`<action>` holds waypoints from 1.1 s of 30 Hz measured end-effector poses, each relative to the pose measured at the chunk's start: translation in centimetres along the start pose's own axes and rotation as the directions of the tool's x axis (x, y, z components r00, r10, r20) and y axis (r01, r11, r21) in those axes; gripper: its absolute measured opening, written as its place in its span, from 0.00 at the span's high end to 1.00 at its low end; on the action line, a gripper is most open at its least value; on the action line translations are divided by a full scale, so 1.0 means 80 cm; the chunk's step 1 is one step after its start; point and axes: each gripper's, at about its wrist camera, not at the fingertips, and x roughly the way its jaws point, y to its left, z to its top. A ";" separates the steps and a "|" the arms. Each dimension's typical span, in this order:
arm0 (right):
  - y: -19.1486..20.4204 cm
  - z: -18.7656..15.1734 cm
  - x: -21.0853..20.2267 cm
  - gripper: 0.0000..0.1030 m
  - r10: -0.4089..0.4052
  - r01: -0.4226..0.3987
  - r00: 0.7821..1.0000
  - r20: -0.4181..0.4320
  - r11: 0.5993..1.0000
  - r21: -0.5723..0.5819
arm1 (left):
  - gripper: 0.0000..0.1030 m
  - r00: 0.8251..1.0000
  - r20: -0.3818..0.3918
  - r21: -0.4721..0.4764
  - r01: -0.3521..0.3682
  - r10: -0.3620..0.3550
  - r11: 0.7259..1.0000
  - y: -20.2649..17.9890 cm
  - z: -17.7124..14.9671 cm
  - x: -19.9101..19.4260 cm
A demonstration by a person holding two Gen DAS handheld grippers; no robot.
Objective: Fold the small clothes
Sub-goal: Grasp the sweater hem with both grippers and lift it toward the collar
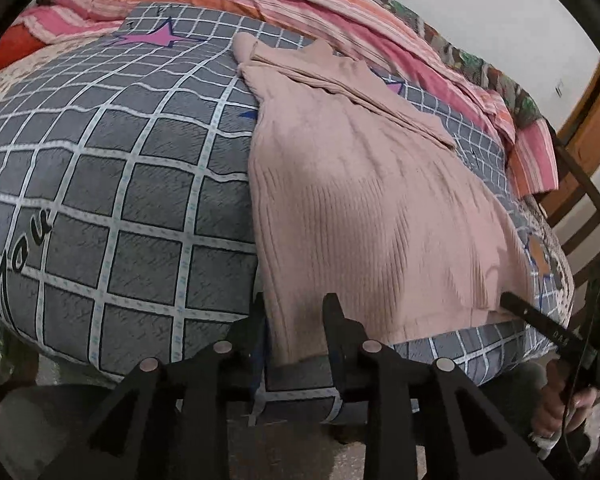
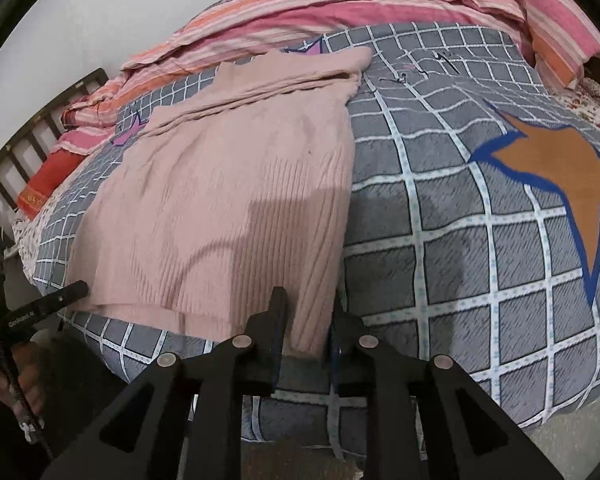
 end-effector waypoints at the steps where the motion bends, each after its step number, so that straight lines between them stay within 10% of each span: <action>1: 0.000 0.000 0.001 0.84 0.002 -0.002 1.000 -0.001 1.000 0.008 | 0.76 1.000 0.002 -0.014 0.000 0.000 1.000 0.001 0.002 0.001; 3: 0.001 0.001 0.004 0.95 0.025 -0.025 1.000 -0.002 0.999 0.023 | 0.94 1.000 0.012 -0.024 -0.011 0.011 1.000 0.001 0.004 0.001; 14: 0.005 0.027 -0.067 0.96 0.112 -0.121 0.984 0.142 0.991 0.054 | 0.94 0.974 0.157 -0.102 0.183 -0.166 0.978 0.016 0.041 -0.086; 33: 0.014 0.130 -0.098 0.96 0.212 -0.259 0.936 0.282 0.956 0.141 | 0.94 0.952 0.277 -0.107 0.162 -0.127 0.981 -0.010 0.164 -0.109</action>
